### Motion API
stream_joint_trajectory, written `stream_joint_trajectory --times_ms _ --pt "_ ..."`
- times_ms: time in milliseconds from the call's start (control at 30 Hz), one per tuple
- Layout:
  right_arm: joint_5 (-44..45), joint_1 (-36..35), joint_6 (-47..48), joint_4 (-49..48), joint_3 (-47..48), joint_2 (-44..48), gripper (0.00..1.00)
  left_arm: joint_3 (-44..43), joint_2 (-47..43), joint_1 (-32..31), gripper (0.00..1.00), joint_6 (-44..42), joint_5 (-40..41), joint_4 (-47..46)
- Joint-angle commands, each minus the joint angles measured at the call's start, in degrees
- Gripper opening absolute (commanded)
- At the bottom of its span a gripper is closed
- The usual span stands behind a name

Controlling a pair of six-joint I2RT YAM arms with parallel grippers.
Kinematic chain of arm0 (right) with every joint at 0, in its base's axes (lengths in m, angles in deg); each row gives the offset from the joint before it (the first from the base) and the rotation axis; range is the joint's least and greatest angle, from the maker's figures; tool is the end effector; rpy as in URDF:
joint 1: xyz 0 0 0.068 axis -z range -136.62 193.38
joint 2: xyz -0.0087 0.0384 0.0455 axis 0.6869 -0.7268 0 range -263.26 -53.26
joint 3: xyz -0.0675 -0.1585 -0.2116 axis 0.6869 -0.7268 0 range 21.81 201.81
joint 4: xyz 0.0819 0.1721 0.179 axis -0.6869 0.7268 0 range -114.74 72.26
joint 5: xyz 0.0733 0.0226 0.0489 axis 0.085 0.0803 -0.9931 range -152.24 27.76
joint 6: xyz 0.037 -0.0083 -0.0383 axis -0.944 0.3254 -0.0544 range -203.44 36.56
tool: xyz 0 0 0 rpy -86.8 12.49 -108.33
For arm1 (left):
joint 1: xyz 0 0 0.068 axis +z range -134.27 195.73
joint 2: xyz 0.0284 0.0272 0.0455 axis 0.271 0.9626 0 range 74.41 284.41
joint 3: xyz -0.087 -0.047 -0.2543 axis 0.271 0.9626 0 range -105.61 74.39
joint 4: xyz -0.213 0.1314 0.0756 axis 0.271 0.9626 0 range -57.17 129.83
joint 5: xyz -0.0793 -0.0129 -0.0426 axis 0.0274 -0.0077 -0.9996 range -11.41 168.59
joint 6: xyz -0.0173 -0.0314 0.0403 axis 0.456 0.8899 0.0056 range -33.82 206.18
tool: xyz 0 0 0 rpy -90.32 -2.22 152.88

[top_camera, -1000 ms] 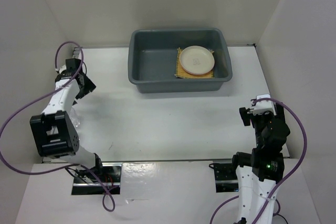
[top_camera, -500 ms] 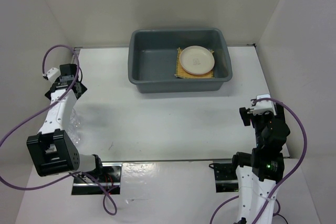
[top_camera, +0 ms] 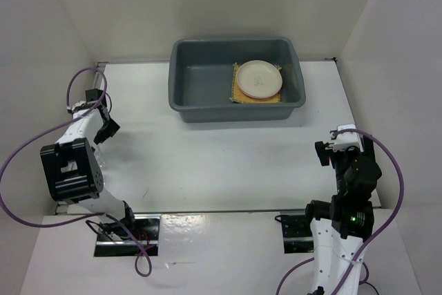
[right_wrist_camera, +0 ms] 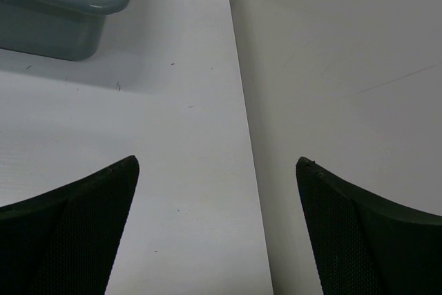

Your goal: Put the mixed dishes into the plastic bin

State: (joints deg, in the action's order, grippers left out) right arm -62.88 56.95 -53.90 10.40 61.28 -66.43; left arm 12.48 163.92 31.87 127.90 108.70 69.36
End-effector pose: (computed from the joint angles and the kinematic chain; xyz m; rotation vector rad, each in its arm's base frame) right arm 0.0626 -0.0147 0.3191 -0.2522 1.7377 -0.5435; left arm 0.2913 0.1028 0.2228 -1.3664 2.1475 0.5373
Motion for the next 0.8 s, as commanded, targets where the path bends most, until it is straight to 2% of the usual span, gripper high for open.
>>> stream_joint_trajectory --times_ms 0,67,167,200,233,267,433,600,633,667,700,767 --pt "0.64 0.41 0.78 -1.74 0.09 -0.02 0.99 -1.72 2.68 1.61 0.99 -2.33 -4.7 0.47" --pt "0.64 0.41 0.78 -1.74 0.09 -0.01 0.99 -2.43 3.47 2.13 0.95 -2.86 -5.93 0.47" --pt "0.64 0.41 0.78 -1.74 -0.44 -0.01 0.99 -2.95 4.09 2.14 0.71 -3.57 -7.34 -0.05" --pt "0.64 0.41 0.78 -1.74 -0.44 -0.01 0.99 -2.95 4.09 2.14 0.33 -3.57 -7.34 -0.06" --pt "0.64 0.41 0.78 -1.74 -0.44 -0.01 0.99 -4.08 3.57 2.14 0.12 -4.09 -8.3 -0.06" --pt "0.64 0.41 0.78 -1.74 -0.44 -0.01 0.99 -4.97 3.56 2.14 0.0 -4.1 -8.92 -0.06" --pt "0.64 0.41 0.78 -1.74 -0.44 -1.59 0.99 -10.59 -1.35 1.0 0.0 -6.82 -16.91 -0.85" --pt "1.17 0.41 0.78 -1.13 -0.44 -1.69 0.99 -20.6 -7.86 -6.36 0.0 -9.55 -36.3 -5.94" --pt "1.17 0.41 0.78 -1.12 -0.44 -1.68 0.99 -23.58 -7.08 -8.39 0.0 -9.55 -37.04 -5.34" --pt "1.17 0.41 0.78 -1.12 -0.44 -1.08 0.99 -30.66 -5.77 -10.58 0.0 -9.55 -37.57 -4.29" --pt "1.17 0.41 0.78 -1.12 -0.44 -1.07 0.99 -34.29 -4.1 -15.22 0.0 -10.5 -37.58 -2.89" --pt "1.17 0.41 0.78 -1.12 -0.97 -1.07 0.99 -40.45 1.7 -19.37 0.0 -13.48 -38.8 1.77"
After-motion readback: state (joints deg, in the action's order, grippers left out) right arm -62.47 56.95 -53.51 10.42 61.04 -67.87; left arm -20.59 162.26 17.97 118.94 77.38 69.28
